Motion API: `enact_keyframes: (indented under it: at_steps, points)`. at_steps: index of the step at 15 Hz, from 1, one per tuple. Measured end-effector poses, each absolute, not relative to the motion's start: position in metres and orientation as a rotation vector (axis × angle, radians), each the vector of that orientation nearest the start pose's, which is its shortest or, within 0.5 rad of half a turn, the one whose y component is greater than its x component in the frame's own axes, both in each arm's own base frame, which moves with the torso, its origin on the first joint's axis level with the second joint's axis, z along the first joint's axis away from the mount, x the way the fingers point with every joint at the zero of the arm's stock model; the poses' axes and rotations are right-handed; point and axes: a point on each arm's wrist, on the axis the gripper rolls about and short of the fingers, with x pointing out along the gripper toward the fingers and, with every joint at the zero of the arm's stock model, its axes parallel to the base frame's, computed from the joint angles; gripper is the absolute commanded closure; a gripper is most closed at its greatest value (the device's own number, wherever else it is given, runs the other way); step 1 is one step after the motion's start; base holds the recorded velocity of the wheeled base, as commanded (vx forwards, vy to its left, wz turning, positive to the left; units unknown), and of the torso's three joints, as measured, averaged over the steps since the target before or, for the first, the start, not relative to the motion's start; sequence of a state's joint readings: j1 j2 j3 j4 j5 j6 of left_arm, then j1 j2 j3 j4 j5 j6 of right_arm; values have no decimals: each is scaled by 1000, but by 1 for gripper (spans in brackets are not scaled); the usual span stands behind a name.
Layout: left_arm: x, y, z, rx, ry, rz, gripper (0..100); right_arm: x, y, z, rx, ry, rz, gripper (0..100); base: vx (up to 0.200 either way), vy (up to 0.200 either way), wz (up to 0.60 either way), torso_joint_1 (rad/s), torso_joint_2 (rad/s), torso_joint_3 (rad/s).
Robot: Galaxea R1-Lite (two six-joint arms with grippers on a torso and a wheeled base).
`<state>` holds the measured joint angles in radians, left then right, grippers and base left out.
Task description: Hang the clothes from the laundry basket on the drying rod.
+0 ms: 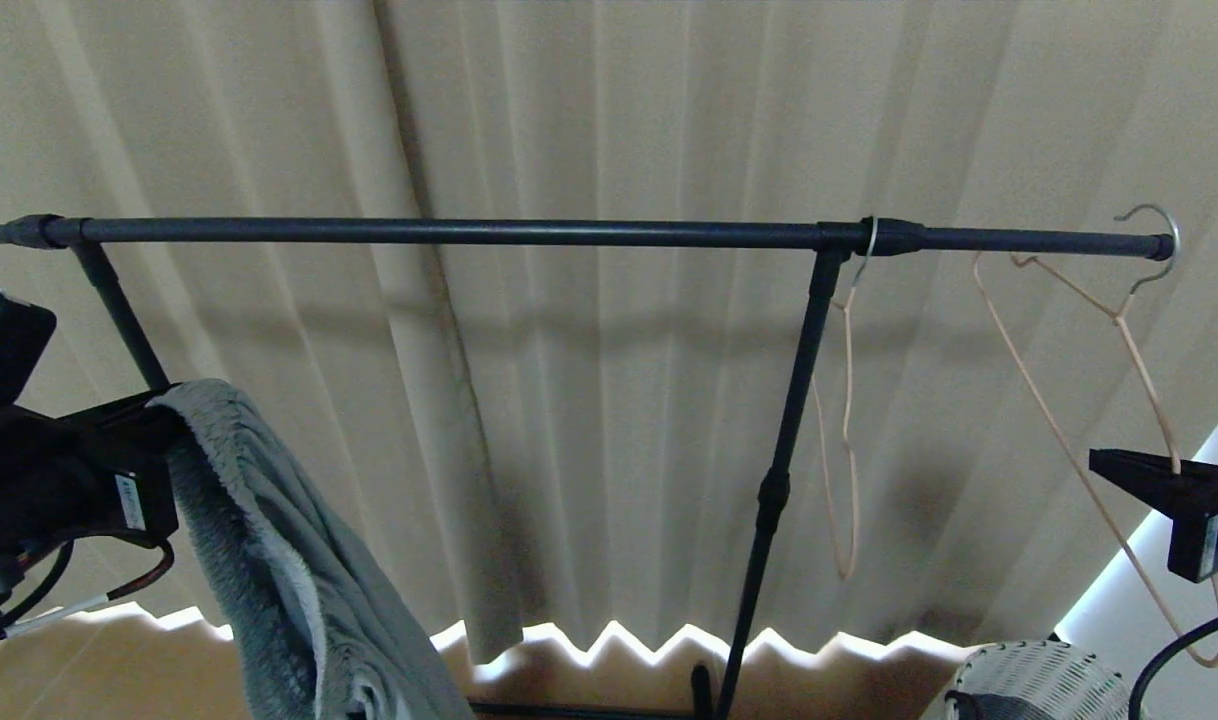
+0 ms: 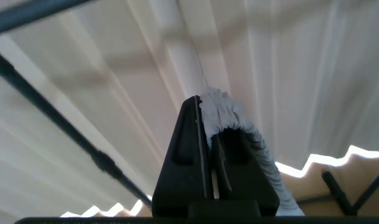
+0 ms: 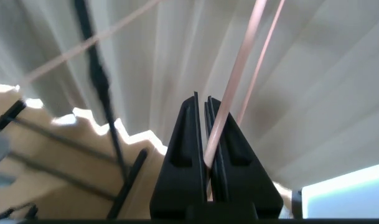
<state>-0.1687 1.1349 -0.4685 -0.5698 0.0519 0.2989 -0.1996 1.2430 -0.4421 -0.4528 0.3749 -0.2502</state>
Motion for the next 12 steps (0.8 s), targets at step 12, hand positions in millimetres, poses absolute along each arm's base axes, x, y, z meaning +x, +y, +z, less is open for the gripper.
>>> enact_keyframes:
  at_steps: [12]
  points:
    - [157, -25, 214, 340, 72, -125, 100, 163, -24, 171, -140, 317, 226, 100, -117, 0, 0, 1, 2, 1]
